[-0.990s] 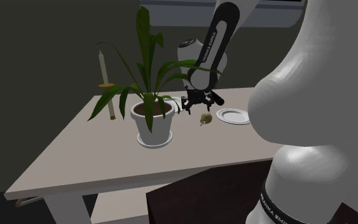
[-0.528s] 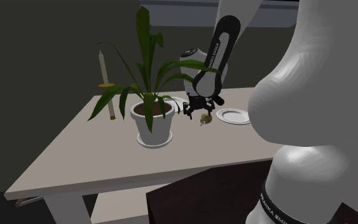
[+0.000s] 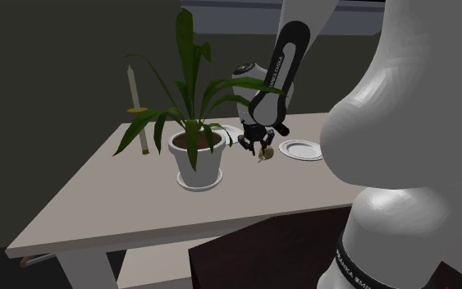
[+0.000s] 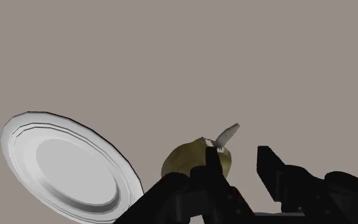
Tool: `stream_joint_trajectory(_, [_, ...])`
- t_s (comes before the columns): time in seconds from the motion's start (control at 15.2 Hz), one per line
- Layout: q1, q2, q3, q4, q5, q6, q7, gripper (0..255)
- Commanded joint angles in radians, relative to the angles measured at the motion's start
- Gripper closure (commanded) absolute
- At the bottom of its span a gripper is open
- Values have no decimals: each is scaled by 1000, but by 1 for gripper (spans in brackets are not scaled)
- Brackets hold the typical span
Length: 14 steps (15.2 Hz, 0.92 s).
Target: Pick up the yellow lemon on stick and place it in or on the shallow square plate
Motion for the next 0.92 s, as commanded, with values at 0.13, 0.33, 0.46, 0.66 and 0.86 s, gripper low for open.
stream_joint_trajectory(0.13, [0, 0, 0, 0, 0, 0, 0, 255])
stream_joint_trajectory(0.33, [0, 0, 0, 0, 0, 0, 0, 255])
stream_joint_trajectory(0.46, [0, 0, 0, 0, 0, 0, 0, 255])
stream_joint_trajectory(0.66, [-112, 4, 34, 1, 161, 76, -233, 0])
stream_joint_trajectory(0.86, [-232, 36, 101, 21, 303, 114, -432, 0])
